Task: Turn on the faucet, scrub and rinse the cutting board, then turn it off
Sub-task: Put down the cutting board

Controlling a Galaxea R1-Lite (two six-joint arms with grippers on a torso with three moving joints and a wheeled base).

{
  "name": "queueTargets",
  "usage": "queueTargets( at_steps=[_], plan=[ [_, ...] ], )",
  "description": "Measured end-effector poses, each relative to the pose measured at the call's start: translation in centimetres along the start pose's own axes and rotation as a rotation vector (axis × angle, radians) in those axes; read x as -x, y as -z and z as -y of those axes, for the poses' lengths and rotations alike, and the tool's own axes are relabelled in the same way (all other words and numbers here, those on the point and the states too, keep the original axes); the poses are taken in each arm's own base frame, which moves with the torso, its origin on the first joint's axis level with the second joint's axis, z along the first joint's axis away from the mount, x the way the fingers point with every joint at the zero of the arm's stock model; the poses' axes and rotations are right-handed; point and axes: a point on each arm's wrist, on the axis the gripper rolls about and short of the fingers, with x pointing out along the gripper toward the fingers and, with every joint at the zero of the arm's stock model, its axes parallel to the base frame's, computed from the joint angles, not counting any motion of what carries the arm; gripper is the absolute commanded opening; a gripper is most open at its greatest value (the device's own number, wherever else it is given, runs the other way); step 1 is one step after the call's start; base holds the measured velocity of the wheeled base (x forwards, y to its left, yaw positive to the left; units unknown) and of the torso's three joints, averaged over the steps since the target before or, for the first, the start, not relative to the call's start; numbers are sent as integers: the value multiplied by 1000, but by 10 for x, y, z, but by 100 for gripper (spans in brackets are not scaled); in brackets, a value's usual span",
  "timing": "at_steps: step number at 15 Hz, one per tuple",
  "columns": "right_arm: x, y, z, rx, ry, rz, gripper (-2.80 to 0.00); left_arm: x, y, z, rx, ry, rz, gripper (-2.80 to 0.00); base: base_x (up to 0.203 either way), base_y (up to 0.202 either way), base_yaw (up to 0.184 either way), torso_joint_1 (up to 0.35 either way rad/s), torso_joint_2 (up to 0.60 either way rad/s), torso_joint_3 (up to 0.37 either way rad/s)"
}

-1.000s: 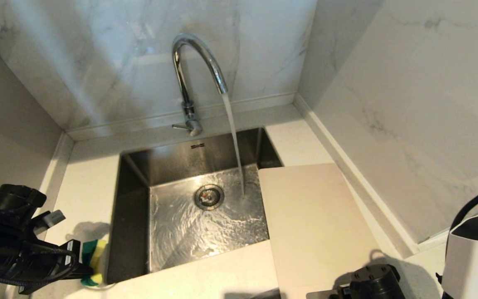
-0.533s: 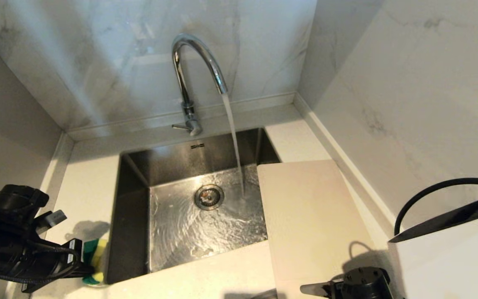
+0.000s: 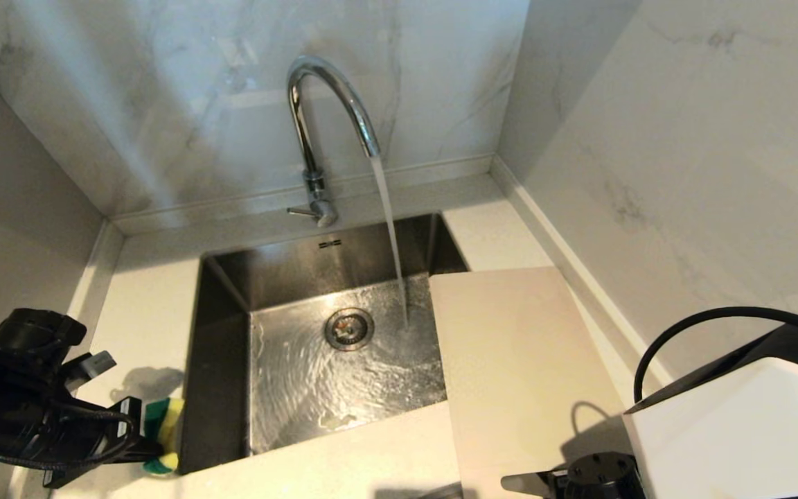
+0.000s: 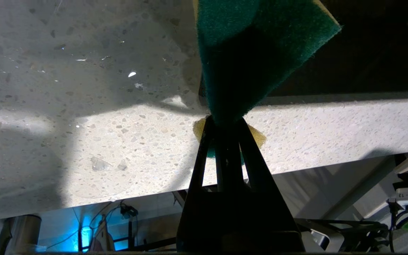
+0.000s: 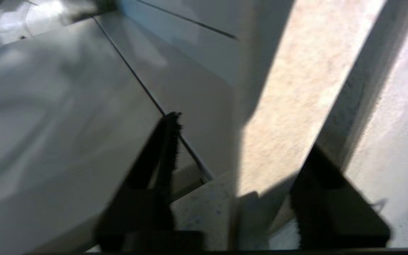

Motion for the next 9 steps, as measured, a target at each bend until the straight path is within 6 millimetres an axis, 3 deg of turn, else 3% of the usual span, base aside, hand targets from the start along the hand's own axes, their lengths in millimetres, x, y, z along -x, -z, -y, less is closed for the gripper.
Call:
queueTargets(
  at_steps=[9],
  plan=[
    [21, -3, 17, -13, 84, 30, 0, 5, 1, 2, -4, 9, 13, -280, 0, 0, 0, 0, 0, 0]
  ],
)
